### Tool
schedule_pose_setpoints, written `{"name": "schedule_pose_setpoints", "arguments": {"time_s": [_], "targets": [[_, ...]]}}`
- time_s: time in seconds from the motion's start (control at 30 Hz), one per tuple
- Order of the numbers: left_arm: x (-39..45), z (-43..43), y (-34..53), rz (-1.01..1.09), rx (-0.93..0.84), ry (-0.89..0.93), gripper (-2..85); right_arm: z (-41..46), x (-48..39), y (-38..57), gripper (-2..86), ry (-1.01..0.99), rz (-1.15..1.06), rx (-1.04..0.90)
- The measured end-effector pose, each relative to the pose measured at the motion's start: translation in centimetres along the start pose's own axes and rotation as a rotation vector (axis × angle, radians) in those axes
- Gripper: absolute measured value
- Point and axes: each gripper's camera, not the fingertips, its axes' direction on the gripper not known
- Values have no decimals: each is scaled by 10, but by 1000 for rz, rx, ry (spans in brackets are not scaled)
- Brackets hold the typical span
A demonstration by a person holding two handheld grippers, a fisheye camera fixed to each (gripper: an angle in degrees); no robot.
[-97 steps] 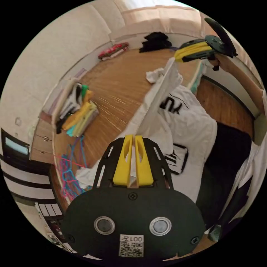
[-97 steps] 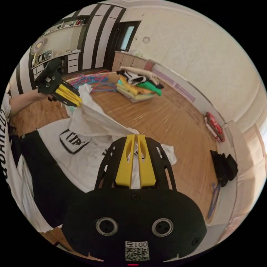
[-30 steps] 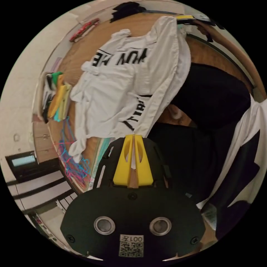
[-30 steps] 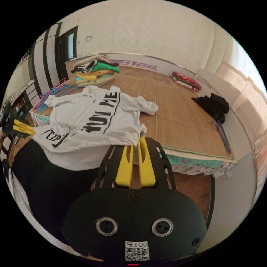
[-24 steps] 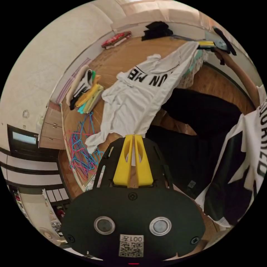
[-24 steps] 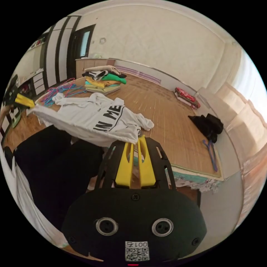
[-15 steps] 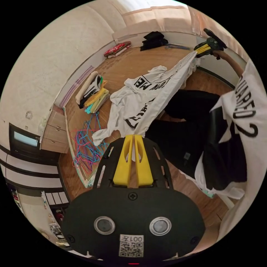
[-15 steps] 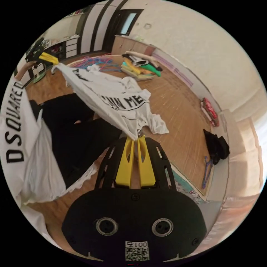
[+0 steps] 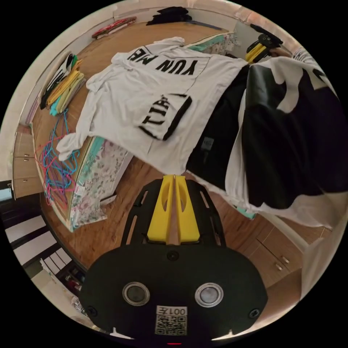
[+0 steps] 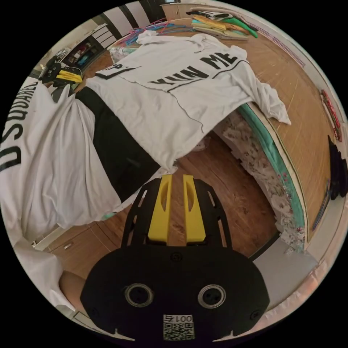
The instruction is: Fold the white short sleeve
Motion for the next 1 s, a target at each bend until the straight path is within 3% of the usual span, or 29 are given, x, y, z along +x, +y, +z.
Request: {"name": "schedule_pose_setpoints", "arguments": {"time_s": [0.1, 0.27, 0.43, 0.67, 0.87, 0.93, 1.0], "targets": [[-25, -6, 14, -109, -32, -52, -10, -21, 30, 10, 48, 51, 104, 47], [-73, -23, -25, -246, 264, -116, -10, -45, 93, -26, 95, 215, 252, 289], [-88, -6, -176, -53, 349, -344, -10, -22, 171, -121, 141, 305, 300, 245], [-78, -1, -365, 280, 369, -370, -9, -6, 216, -192, 127, 362, 96, 108], [-79, 26, -488, 404, 282, -316, 5, -33, 269, -193, 43, 159, 71, 82], [-84, 41, -517, 411, 222, -303, 8, -50, 294, -188, 29, 16, 133, 33], [-88, 40, -529, 396, 275, -292, 3, -68, 308, -180, 22, -131, 157, 16]]}}
